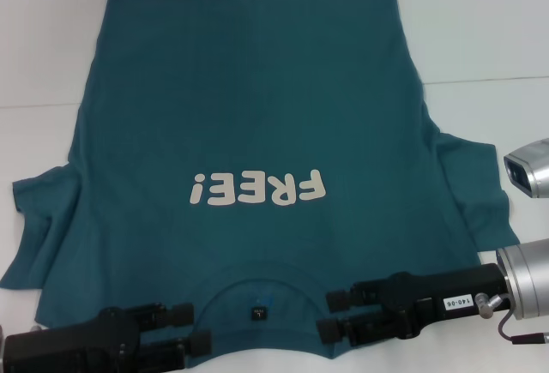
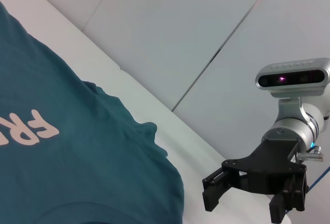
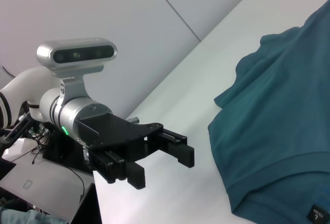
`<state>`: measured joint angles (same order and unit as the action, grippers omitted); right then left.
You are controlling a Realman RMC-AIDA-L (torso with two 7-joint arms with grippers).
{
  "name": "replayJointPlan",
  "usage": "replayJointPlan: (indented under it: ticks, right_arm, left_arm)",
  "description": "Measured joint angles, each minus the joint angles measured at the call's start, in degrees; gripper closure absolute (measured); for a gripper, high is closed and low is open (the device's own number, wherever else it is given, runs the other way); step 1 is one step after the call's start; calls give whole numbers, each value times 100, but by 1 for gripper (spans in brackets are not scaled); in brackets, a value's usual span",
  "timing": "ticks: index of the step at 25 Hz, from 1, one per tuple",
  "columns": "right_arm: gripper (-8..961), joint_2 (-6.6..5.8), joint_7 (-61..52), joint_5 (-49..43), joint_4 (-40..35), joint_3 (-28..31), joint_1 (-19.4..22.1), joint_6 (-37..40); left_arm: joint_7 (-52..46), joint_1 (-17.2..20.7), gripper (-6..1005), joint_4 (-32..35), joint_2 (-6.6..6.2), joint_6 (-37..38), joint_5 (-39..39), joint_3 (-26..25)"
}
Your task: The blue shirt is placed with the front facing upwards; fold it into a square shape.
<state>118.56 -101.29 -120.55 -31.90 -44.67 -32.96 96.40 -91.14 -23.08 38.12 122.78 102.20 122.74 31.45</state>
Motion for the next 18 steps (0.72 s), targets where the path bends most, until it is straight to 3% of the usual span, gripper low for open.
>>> replayJointPlan:
  ticks: [18]
  right_arm:
    - [118, 0, -36, 34, -5, 39, 9, -8]
  left_arm:
    - [-207, -19, 295, -32, 1, 54, -46, -85]
